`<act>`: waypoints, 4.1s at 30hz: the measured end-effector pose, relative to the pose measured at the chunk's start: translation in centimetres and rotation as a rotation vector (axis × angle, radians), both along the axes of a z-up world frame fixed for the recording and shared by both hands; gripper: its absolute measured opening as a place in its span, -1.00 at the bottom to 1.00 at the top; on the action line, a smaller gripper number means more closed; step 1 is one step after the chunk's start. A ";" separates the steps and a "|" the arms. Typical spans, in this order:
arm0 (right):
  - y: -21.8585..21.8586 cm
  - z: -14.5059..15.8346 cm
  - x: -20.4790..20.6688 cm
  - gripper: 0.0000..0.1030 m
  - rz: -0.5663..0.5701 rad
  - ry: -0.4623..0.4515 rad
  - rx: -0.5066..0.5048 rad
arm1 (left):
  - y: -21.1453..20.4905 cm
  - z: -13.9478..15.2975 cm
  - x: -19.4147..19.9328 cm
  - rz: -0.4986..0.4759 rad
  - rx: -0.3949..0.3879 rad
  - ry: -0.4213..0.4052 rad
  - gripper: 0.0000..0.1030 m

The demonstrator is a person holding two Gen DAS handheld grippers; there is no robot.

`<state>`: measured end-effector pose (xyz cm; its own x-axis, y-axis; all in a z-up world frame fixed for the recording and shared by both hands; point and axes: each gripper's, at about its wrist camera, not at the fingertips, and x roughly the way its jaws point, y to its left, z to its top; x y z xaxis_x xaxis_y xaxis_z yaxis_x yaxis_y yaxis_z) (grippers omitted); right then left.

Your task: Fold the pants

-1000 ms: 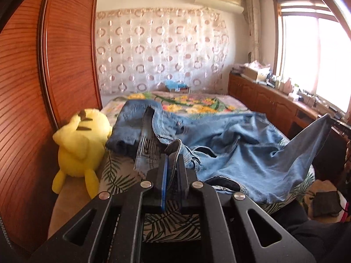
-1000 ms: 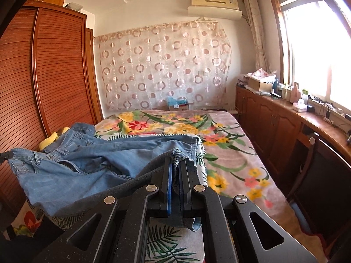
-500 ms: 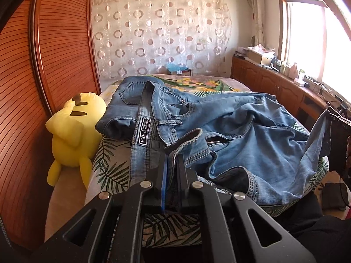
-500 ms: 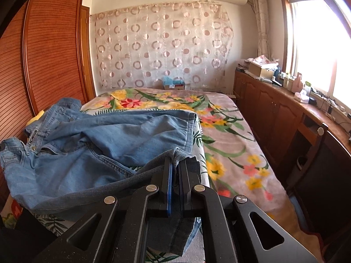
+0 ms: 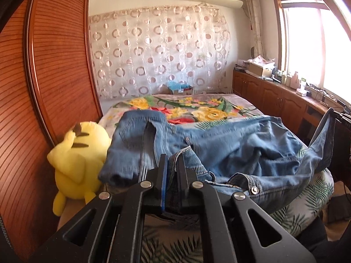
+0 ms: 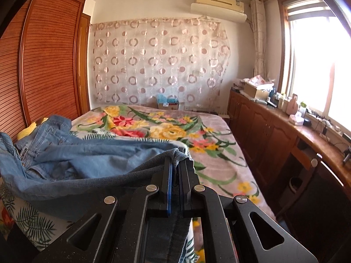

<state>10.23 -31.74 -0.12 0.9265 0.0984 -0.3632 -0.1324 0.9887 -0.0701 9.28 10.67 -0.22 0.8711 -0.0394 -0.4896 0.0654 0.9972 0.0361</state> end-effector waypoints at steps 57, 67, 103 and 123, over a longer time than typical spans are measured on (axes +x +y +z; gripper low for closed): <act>4.2 -2.9 22.9 -0.91 -0.008 0.196 -0.142 | 2.0 -3.7 23.4 0.041 0.108 0.172 -0.85; 4.2 -2.5 23.8 -0.91 -0.008 0.249 -0.141 | 1.8 -3.9 23.2 0.041 0.100 0.176 -0.85; 2.3 -2.9 23.9 -0.25 0.018 0.317 0.015 | -5.9 -5.3 20.6 -0.173 0.018 0.214 0.61; 2.0 -1.3 25.0 -0.97 0.055 0.288 -0.019 | -12.2 -6.2 24.5 -0.372 0.068 0.313 0.61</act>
<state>35.27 -29.74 -1.45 0.7787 0.1357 -0.6126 -0.2025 0.9784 -0.0407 33.76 -1.54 -6.45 0.6146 -0.2786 -0.7380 0.4348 0.9002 0.0222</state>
